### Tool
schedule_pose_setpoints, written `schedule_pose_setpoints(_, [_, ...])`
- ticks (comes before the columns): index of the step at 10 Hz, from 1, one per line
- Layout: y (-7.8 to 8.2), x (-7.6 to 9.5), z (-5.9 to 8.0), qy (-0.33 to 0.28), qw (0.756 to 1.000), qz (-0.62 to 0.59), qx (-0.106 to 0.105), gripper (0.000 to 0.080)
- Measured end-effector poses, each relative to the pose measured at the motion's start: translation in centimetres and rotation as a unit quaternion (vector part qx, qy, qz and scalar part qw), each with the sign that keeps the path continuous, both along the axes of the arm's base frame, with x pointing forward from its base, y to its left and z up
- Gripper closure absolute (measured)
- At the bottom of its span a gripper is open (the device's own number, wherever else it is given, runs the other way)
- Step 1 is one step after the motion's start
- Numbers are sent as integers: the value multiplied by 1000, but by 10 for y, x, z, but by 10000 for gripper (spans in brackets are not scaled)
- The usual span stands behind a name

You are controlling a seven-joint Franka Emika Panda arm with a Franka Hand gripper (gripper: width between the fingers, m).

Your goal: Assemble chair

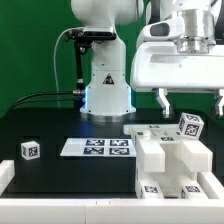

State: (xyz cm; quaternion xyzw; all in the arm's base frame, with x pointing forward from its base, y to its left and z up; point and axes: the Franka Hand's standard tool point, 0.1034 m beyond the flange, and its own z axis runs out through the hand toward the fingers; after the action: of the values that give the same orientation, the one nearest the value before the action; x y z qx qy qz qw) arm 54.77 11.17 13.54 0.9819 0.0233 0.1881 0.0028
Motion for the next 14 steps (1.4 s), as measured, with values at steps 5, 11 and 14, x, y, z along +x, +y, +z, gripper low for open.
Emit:
schedule_pose_setpoints(5, [11,10,20,183,980,-67,29,151])
schedule_pose_setpoints(11, [-11,-1,-17,215,970,-112,6,151])
schedule_pose_setpoints(14, [-5,4,-4,204,972,-116,17,151])
